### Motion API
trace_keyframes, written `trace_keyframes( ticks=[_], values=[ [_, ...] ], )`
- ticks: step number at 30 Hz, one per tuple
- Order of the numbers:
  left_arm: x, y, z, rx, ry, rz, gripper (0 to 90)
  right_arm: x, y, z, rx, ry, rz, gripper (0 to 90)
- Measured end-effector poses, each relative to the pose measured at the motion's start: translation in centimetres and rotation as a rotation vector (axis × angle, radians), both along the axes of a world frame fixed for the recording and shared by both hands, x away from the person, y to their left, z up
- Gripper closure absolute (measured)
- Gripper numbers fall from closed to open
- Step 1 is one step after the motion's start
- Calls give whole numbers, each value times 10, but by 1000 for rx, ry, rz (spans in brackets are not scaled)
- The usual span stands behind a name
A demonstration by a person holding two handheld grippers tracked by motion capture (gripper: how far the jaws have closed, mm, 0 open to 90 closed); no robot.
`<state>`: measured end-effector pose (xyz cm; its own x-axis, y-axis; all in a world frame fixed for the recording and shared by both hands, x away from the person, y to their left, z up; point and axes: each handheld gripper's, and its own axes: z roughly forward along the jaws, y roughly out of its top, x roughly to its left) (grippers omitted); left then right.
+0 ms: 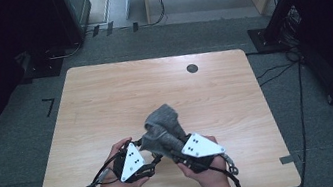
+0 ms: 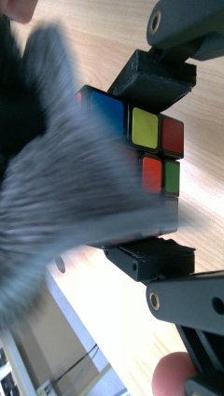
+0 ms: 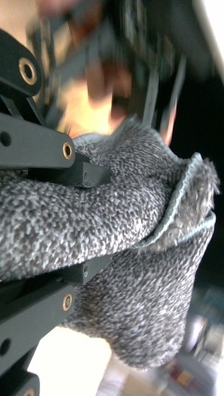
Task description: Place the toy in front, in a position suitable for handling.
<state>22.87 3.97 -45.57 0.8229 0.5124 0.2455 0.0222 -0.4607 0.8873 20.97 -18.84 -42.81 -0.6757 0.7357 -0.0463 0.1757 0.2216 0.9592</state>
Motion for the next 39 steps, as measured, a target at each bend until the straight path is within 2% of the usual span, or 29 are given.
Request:
trace_keyframes(
  ticks=[1, 3, 5, 7, 9, 10, 11, 12, 14, 16, 17, 20, 22, 23, 25, 28, 29, 30, 31, 33, 34, 35, 36, 39],
  values=[
    [0, 0, 0, -6, 0, -2, 344, 1, -4, -1, 22, 16, -13, 663],
    [0, 0, 1, -14, -1, -3, 344, -2, -2, 1, 20, -4, 12, 661],
    [0, 0, 2, -16, 0, -7, 344, -10, 9, 4, -3, -51, 96, 655],
    [1, 1, 0, -6, 1, -7, 344, -12, 15, 5, -36, -64, 128, 654],
    [0, 1, 0, -4, 3, -5, 344, -7, 10, 2, -32, -45, 93, 659],
    [0, 1, 0, -6, 1, -1, 344, -5, 6, 1, -21, -35, 65, 662],
    [0, 1, 0, -2, 0, 0, 344, -1, 0, -1, -12, -22, 8, 665],
    [1, 0, 0, -3, 2, 2, 344, 0, -2, -2, -4, -11, -11, 667],
    [2, -1, 0, -11, 5, 0, 344, 0, -2, -1, -11, -20, -2, 666],
    [1, -2, 1, -10, -1, -7, 344, -6, 6, 3, -17, -42, 73, 666],
    [1, -2, 1, -8, -2, -8, 344, -8, 9, 4, -24, -47, 83, 666],
    [2, -1, 1, -18, 7, -5, 344, -5, 7, 5, -28, -41, 60, 667],
    [3, -2, 0, -10, 9, 2, 344, 1, -2, 1, -9, -14, -7, 667],
    [2, -2, 0, -7, 11, 2, 344, 3, -5, -1, 8, 4, -22, 667],
    [2, -3, -1, -7, 14, 3, 344, 1, -4, -3, 12, 5, -19, 667],
    [2, -3, 0, -19, 28, 4, 344, -10, 12, 0, -36, -45, 67, 662],
    [2, -2, 0, -25, 29, 4, 344, -10, 12, 1, -35, -41, 71, 662],
    [2, -2, 1, -30, 28, 4, 344, -8, 10, 3, -20, -28, 70, 663],
    [1, -3, 2, -35, 28, 5, 344, -4, 4, 3, 6, -11, 46, 663],
    [1, -4, 2, -20, 25, 2, 344, 0, -3, 2, 14, 3, -14, 663],
    [1, -5, 2, -15, 25, 2, 344, 1, -5, 0, 26, 21, -19, 664],
    [2, -4, 1, -16, 30, 0, 344, 1, -5, -1, 24, 18, -18, 664],
    [2, -4, 1, -20, 34, -1, 344, -1, -1, -1, 13, 3, -7, 663],
    [3, -1, 1, -25, 36, 2, 344, -7, 12, 1, -3, -26, 83, 659]
  ],
)
